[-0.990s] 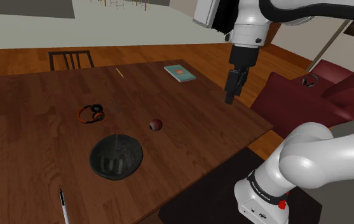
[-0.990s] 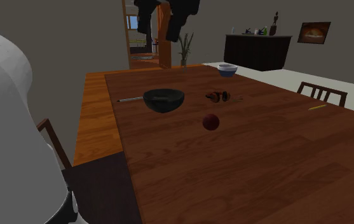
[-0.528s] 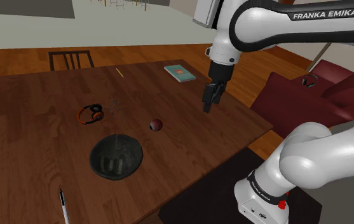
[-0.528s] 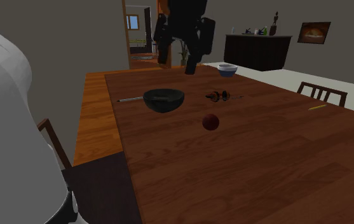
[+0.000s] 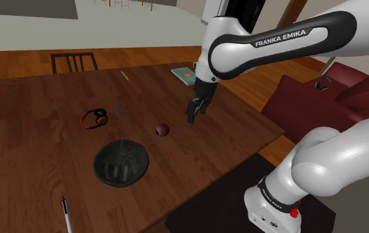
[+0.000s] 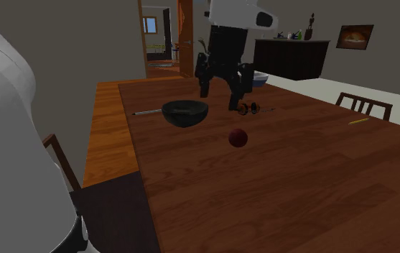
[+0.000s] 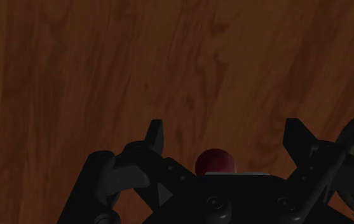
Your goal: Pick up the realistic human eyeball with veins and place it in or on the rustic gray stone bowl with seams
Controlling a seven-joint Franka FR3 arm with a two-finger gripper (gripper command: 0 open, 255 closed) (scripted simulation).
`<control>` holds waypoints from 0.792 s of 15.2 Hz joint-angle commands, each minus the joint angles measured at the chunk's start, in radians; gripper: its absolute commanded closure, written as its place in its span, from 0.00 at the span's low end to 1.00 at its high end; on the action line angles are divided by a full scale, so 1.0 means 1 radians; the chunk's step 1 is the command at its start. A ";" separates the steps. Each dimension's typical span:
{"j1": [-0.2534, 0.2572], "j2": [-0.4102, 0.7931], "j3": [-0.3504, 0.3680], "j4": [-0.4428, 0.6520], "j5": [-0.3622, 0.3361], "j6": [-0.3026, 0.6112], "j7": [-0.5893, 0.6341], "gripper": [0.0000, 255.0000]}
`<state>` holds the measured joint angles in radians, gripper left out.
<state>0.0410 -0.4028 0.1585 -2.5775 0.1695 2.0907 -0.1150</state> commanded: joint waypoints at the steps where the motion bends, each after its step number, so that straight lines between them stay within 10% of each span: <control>1: 0.001 0.082 0.015 0.010 -0.001 0.099 0.007 0.00; 12: 0.003 0.492 0.054 0.172 -0.096 0.470 0.083 0.00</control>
<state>0.0452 0.0586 0.2138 -2.4218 0.0847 2.5350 -0.0356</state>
